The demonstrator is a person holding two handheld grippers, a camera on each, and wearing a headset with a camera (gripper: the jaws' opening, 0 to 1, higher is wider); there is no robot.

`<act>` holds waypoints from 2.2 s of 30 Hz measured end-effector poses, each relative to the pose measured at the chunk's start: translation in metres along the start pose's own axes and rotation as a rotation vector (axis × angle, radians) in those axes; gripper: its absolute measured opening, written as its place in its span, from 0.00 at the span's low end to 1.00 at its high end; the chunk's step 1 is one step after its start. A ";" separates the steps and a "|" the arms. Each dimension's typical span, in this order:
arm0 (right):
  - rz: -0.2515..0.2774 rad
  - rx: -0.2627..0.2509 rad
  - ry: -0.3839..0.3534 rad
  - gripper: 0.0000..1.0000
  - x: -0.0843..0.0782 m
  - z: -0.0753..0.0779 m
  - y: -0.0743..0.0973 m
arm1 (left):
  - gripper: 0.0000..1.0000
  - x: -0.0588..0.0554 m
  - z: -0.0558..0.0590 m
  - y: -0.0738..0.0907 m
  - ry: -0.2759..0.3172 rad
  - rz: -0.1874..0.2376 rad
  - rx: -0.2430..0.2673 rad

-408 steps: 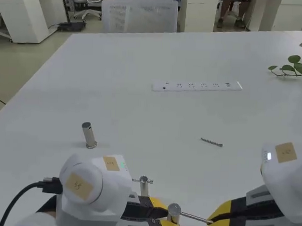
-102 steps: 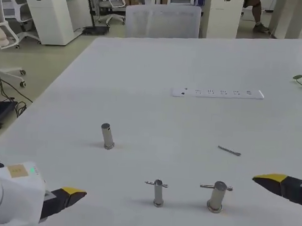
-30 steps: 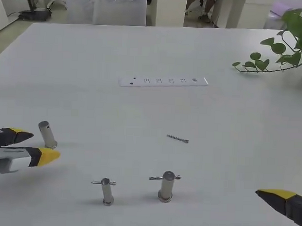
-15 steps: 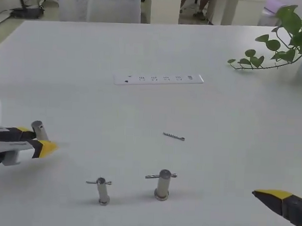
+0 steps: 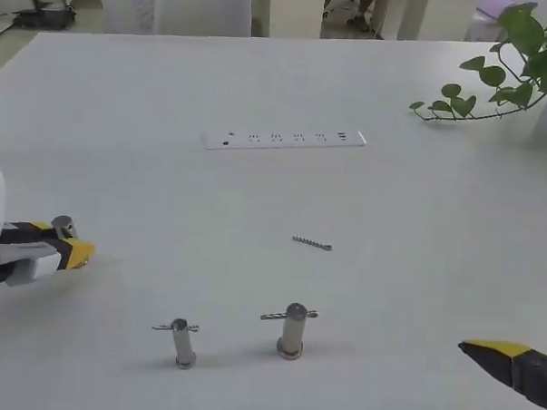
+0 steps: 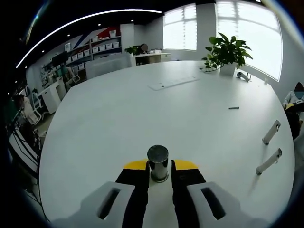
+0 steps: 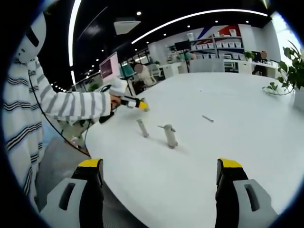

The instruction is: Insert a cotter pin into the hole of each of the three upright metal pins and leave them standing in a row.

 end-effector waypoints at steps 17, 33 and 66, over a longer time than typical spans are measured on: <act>-0.009 -0.002 -0.004 1.00 -0.002 -0.003 0.000 | 0.12 -0.002 -0.002 -0.001 0.006 0.002 -0.023; -0.028 0.000 -0.013 1.00 -0.008 -0.001 0.000 | 0.11 -0.001 -0.002 0.000 -0.001 -0.006 -0.025; -0.042 0.065 0.052 1.00 -0.011 -0.014 -0.005 | 0.11 -0.002 0.033 0.066 -0.023 -0.036 -0.071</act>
Point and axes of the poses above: the centre of the closed fingertips' face, and the gripper's own axes: y roughly backward along the fingers, z roughly to its right, x roughly out of its top, the point moved 3 cm from there along y, roughly backward along the fingers, and after that the axes turned 7 degrees about y, right-handed, at the moved point
